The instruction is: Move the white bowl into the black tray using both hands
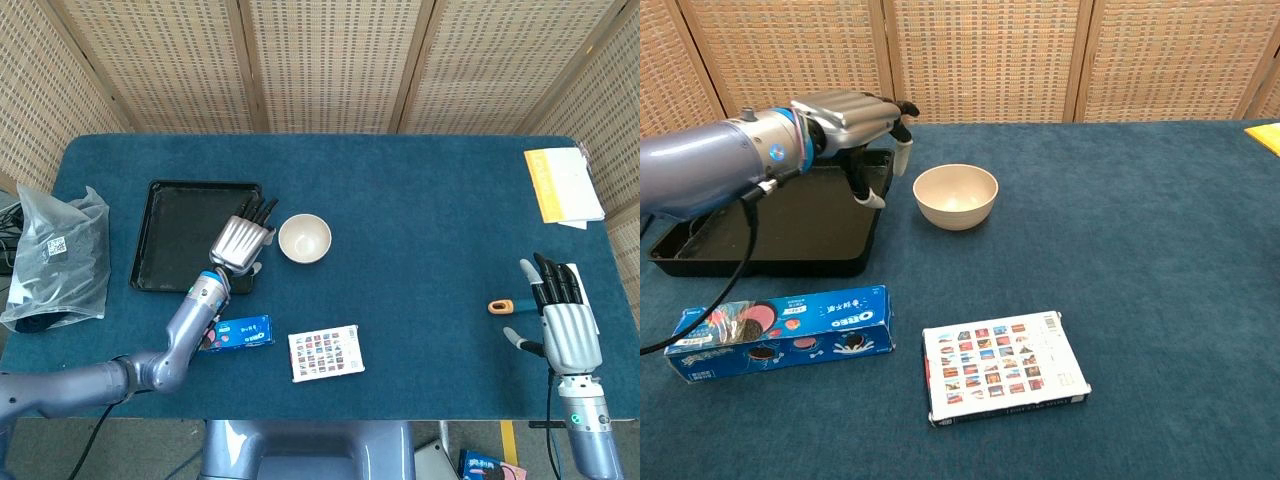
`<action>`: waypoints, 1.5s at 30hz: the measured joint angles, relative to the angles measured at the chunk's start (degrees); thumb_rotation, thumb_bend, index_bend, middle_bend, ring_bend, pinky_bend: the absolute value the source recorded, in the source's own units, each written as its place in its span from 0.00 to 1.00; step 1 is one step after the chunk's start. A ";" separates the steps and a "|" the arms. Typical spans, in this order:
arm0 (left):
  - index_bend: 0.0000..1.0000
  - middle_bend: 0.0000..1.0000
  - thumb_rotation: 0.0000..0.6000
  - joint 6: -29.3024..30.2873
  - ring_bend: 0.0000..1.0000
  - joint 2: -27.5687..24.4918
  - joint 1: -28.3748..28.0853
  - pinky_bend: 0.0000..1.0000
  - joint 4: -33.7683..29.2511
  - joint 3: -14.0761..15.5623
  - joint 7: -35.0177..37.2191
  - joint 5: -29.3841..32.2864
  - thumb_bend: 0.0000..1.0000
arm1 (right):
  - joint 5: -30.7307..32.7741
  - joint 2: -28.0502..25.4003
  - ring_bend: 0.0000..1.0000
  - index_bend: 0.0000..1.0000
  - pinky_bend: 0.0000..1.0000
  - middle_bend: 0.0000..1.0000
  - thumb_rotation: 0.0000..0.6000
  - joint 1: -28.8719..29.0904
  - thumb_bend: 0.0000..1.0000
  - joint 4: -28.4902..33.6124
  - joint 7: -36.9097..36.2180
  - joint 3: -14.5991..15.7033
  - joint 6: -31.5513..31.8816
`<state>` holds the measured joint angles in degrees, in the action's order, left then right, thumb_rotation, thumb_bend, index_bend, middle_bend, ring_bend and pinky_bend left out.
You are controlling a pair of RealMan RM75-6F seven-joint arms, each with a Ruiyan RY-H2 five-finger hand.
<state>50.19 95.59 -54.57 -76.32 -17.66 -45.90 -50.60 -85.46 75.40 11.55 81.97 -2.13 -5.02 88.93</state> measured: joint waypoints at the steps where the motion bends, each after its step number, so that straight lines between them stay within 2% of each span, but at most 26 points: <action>1: 0.50 0.00 1.00 -0.16 0.00 0.79 -0.61 0.00 0.92 0.23 -0.27 0.43 0.20 | 0.00 0.02 0.00 0.00 0.00 0.00 1.00 -0.04 0.21 -0.09 -0.22 -0.11 -0.02; 13: 0.53 0.00 1.00 -0.86 0.00 6.29 -4.69 0.00 8.19 1.83 0.10 1.78 0.20 | -0.48 0.06 0.00 0.00 0.00 0.00 1.00 -0.46 0.21 -0.48 -1.60 -0.90 -0.02; 37: 0.58 0.00 1.00 -4.78 0.00 13.74 -11.47 0.00 20.38 1.56 1.27 4.16 0.20 | -0.53 -0.20 0.00 0.00 0.00 0.00 1.00 -1.02 0.21 -0.98 -3.50 -2.16 -0.46; 42: 0.61 0.00 1.00 -5.35 0.00 14.97 -12.13 0.00 22.49 1.75 1.46 4.44 0.31 | -0.50 -0.12 0.00 0.00 0.00 0.00 1.00 -1.06 0.21 -1.25 -3.95 -2.31 -0.56; 45: 0.62 0.00 1.00 -5.46 0.00 15.40 -12.25 0.00 23.41 2.00 1.58 4.38 0.34 | -0.58 -0.10 0.00 0.00 0.00 0.00 1.00 -1.05 0.21 -1.27 -4.36 -2.34 -0.66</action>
<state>44.73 110.99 -66.82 -52.91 -15.66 -44.32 -46.22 -86.03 75.30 10.50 80.70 -6.49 -7.36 88.27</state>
